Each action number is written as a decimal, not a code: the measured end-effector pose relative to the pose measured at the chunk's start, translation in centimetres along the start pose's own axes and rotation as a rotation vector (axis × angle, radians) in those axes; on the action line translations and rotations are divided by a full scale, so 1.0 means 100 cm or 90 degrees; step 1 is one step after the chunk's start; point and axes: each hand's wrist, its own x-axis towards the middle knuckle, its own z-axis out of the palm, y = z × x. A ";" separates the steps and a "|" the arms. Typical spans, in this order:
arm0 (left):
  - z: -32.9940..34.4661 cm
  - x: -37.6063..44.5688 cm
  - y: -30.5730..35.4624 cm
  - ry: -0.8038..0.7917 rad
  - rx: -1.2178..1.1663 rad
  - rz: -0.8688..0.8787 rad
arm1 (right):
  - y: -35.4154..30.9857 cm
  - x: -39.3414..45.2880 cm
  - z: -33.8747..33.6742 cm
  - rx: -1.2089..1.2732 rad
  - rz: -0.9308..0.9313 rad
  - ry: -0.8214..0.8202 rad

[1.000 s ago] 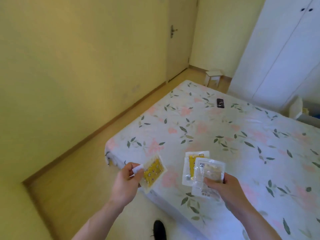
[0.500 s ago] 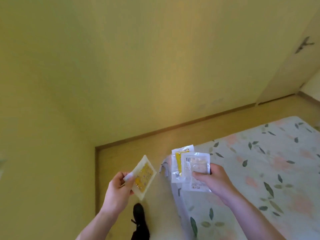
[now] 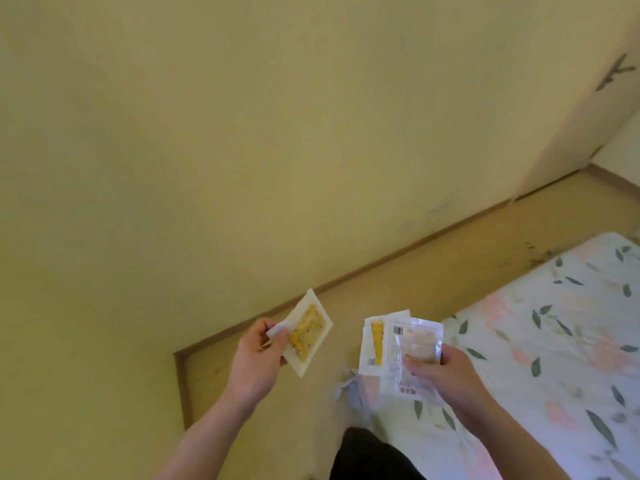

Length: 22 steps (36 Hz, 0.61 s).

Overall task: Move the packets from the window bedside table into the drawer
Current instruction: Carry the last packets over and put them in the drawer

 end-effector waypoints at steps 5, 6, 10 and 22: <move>0.017 0.093 0.037 -0.037 0.024 0.005 | -0.031 0.083 0.003 0.055 0.031 0.032; 0.020 0.110 0.045 -0.041 0.026 0.005 | -0.040 0.099 0.005 0.071 0.035 0.031; 0.031 0.169 0.082 -0.050 0.018 0.003 | -0.077 0.155 0.009 0.103 0.055 0.019; 0.073 0.342 0.184 -0.123 0.014 0.041 | -0.199 0.304 -0.016 0.110 0.014 0.067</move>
